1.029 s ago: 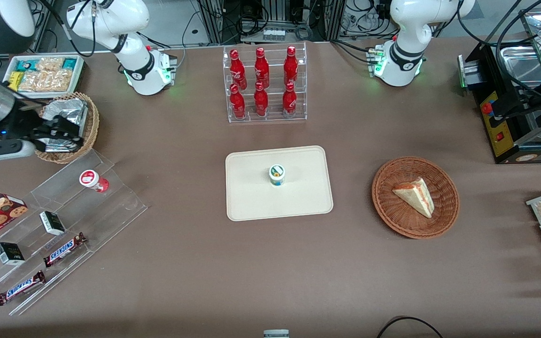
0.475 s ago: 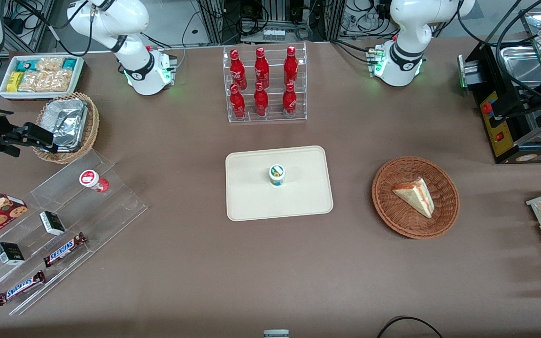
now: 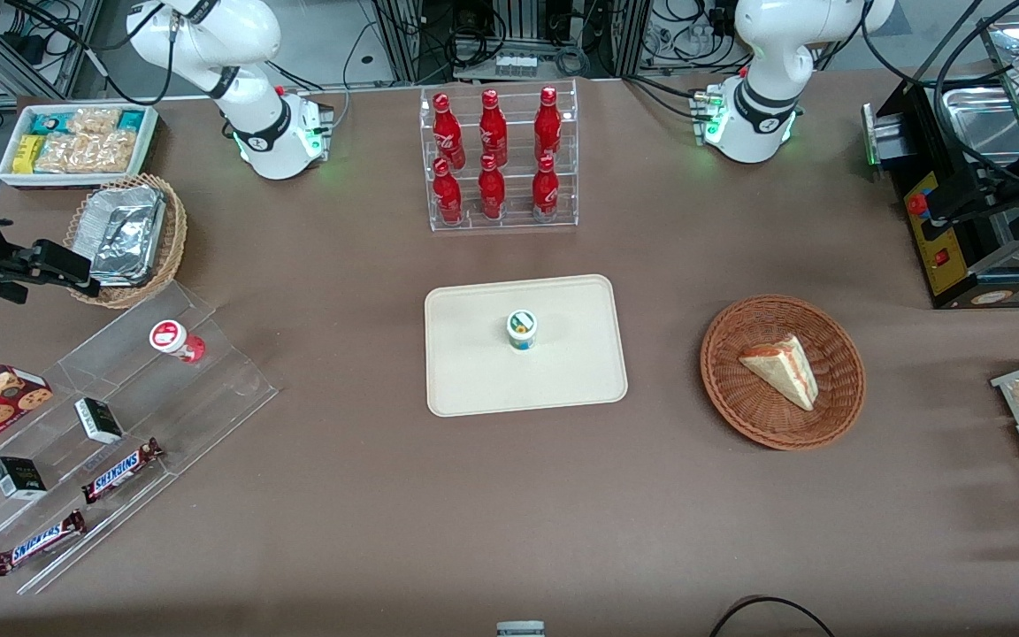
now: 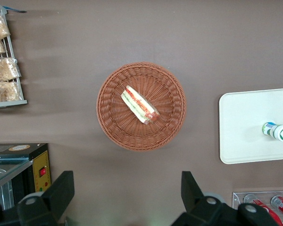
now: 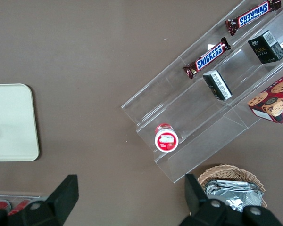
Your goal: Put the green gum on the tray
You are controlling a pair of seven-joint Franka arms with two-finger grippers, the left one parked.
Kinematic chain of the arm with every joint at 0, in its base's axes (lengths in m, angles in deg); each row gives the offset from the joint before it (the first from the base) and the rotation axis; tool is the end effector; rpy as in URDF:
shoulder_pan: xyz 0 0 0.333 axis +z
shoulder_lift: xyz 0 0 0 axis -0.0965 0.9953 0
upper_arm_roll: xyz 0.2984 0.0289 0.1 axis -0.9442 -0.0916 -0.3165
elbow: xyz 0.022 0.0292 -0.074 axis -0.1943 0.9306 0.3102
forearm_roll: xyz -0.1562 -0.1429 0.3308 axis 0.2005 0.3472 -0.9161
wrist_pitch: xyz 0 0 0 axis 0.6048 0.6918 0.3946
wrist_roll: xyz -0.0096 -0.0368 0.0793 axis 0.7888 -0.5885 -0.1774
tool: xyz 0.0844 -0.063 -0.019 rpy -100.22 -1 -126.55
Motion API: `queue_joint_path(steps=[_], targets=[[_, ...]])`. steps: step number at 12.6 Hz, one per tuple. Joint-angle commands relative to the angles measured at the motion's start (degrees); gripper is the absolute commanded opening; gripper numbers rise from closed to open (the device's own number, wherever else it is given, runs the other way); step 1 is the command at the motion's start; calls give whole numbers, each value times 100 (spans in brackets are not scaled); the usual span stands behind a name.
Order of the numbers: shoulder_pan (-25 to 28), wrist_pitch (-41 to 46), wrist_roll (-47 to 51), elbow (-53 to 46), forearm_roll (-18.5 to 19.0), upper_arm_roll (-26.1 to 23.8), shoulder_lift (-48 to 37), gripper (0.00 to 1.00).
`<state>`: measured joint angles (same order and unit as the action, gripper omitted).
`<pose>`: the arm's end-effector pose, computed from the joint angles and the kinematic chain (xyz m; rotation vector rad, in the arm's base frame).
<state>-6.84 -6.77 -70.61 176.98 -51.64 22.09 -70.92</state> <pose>0.5560 -0.0379 0.6110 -3.1037 -0.0251 0.0348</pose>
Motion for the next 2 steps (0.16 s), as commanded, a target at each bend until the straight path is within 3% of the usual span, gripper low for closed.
queue_joint_path(steps=[1, 2], targets=[[-90, 167, -37, -233, 111, -54, 130, 100], [-81, 158, -19, -233, 102, -45, 139, 100]])
